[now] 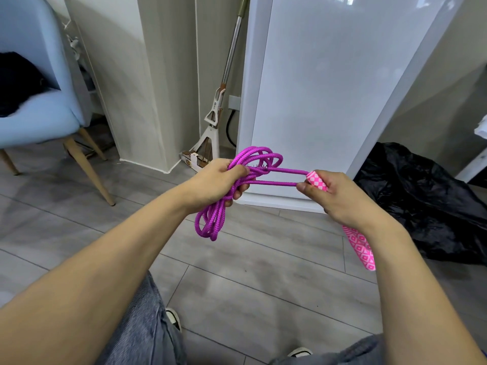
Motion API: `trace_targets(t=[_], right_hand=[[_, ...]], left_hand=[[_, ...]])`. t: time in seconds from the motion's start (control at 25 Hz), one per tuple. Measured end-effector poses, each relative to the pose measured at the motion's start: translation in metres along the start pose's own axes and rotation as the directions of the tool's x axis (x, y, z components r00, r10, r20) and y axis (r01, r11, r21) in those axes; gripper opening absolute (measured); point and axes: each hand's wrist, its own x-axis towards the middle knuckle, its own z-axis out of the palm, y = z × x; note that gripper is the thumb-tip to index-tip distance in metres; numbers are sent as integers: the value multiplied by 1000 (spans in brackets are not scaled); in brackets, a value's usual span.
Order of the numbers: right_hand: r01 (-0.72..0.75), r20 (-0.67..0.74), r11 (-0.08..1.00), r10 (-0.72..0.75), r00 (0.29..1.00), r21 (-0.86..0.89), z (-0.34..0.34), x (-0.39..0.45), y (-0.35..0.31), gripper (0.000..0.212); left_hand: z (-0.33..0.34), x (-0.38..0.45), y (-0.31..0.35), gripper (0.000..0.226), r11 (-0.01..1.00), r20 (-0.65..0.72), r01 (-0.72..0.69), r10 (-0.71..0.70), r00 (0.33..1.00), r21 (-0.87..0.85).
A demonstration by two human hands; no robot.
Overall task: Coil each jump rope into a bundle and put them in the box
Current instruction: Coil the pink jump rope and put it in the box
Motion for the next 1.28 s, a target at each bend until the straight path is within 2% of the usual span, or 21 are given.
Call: trace_targets(t=[0.16,0.24,0.36,0.52,0.64,0.8,0.88,0.96,1.12,1.24,1.28], right_hand=[[-22,-26,994,19,999,-108,4,-2,3,37],[-101,95,981,118,988,-165,5,-4,10,29],[-304,286,949,315,905,-83,9,-8,20,28],[-317,163,944,300,940,87,8,-3,13,34],[-298,81,876,289,954,379,21,2,-3,33],[-228,-80,851,299,951,474,60,11,-26,24],[-207,-141,785,349,926,584,76,16,-34,25],[-183,-149,663,412,899,726,87,20,-36,30],[-106,-168,498,475,864,861,93,19,-40,28],[-86,-105,369,468,878,925,92,17,-47,26],[-102,-79,361,455,887,927,92,16,-48,27]], left_hand=[[-1,0,-12,27,999,-25,31,-30,999,15],[-6,-1,-17,28,999,-36,38,-37,999,36],[-13,0,-16,29,998,-139,61,-63,988,-23],[1,5,-20,23,989,-165,108,-123,979,-97],[18,6,-25,31,959,-132,164,-197,972,-229],[31,1,-20,28,938,-28,282,-293,956,-204],[38,-1,-20,40,933,57,271,-265,963,-235],[44,-2,-24,52,953,99,207,-189,977,-219],[46,-8,-27,53,976,155,180,-160,975,-125],[49,-10,-28,58,980,137,185,-174,975,-73],[51,-10,-28,62,981,107,184,-177,978,-58]])
